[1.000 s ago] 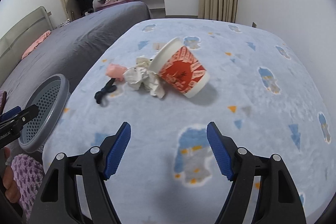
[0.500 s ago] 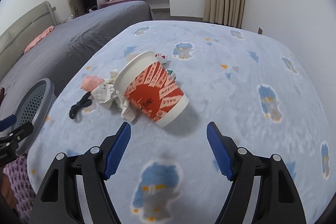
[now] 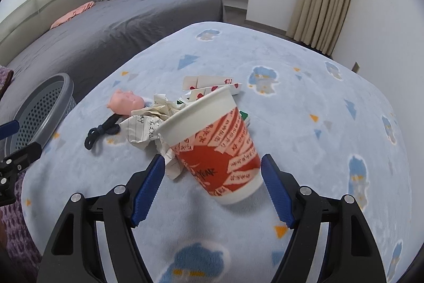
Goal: Collect trash
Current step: 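Move both grippers back to the bed and approach the red paper cup with the right gripper, then grasp the red paper cup with the right gripper and lift it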
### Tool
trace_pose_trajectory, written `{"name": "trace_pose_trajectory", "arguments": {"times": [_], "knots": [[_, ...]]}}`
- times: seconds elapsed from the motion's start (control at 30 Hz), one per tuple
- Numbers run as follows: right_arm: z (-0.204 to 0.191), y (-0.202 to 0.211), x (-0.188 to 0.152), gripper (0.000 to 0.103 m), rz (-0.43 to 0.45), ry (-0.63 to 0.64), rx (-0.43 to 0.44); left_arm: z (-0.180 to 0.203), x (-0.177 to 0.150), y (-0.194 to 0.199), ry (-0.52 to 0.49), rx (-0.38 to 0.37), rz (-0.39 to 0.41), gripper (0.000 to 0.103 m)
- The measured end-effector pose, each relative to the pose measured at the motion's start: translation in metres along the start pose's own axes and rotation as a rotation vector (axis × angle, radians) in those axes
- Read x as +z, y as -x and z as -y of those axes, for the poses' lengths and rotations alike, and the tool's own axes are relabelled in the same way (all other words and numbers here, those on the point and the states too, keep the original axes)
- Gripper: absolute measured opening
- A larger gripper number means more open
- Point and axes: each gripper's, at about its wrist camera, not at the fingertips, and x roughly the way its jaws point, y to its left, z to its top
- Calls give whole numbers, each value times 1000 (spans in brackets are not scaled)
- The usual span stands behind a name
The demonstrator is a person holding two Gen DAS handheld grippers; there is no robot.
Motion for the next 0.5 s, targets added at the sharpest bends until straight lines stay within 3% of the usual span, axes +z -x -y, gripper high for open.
{"name": "trace_pose_trajectory", "arguments": {"times": [0.23,0.5], "knots": [[3,-20,11,72,-15,17,-28,2,1,0,-1,4,-1,92],[13,-33,16,72,-28,-34,1,2,1,1,-2,4,-1,92]]}}
